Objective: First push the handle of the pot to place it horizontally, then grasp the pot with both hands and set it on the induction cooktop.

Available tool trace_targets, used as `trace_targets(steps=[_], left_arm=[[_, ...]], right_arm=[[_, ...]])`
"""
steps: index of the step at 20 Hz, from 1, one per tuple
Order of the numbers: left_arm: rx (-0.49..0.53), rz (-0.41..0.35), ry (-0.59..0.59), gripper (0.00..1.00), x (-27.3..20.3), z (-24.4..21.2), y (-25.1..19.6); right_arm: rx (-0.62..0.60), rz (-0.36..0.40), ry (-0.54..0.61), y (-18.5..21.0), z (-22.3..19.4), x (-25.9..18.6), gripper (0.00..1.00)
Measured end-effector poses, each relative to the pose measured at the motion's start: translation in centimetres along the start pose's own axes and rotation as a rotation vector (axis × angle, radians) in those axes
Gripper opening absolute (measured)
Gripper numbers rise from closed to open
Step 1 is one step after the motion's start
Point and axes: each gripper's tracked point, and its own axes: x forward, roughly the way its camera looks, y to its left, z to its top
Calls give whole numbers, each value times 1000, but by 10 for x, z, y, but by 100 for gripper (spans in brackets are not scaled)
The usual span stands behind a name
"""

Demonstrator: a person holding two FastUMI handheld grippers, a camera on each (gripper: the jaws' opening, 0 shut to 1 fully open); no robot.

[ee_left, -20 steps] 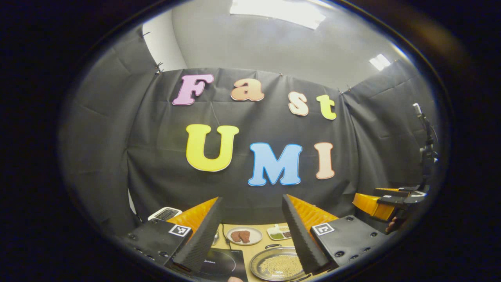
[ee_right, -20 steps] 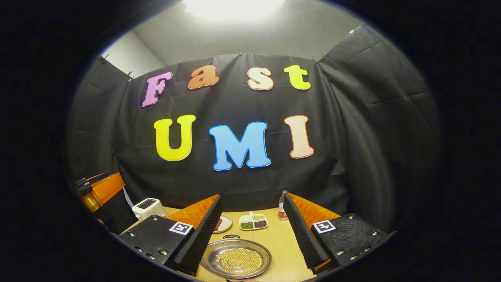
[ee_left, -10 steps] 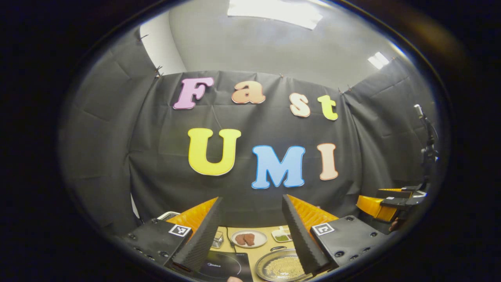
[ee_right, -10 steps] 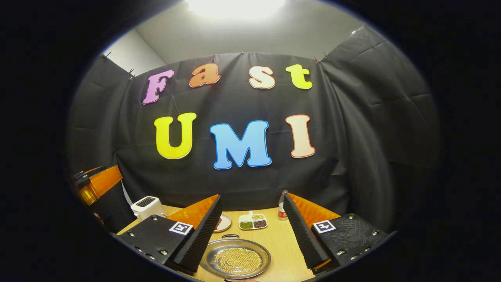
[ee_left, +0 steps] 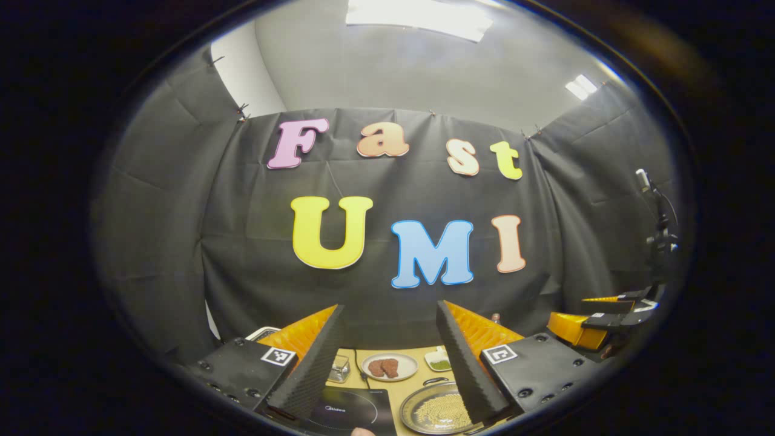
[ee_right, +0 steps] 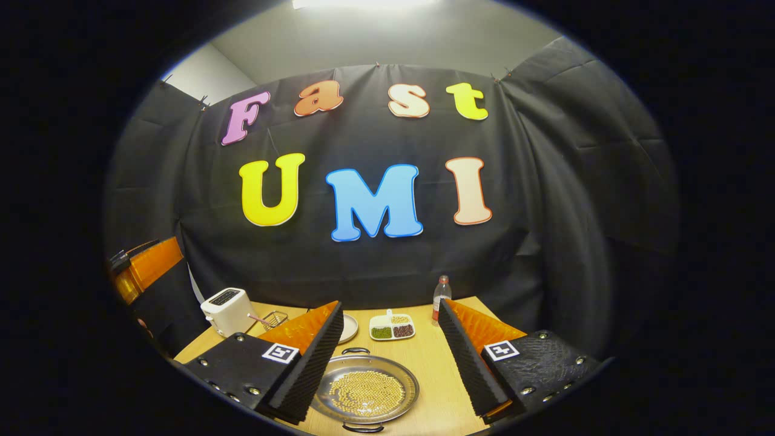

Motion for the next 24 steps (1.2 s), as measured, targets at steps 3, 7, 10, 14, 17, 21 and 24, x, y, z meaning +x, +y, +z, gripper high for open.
trace_targets(steps=[3,7,10,14,17,21,24], left_arm=[[8,6,20,98,1,-10,4],[3,11,46,97,3,-23,8],[9,15,67,95,3,-32,11],[-1,26,81,98,2,-40,17],[-7,38,88,98,1,-45,20],[-2,48,86,96,-1,-44,22],[3,62,92,96,-4,-45,28]], right_arm=[[27,5,70,7,-23,5,82],[10,21,171,17,-58,5,52],[-9,108,308,40,-97,-1,36],[-12,138,465,51,-138,-7,9],[15,180,591,65,-175,-8,5],[67,246,736,81,-215,-20,6],[131,279,843,93,-244,-32,6]])
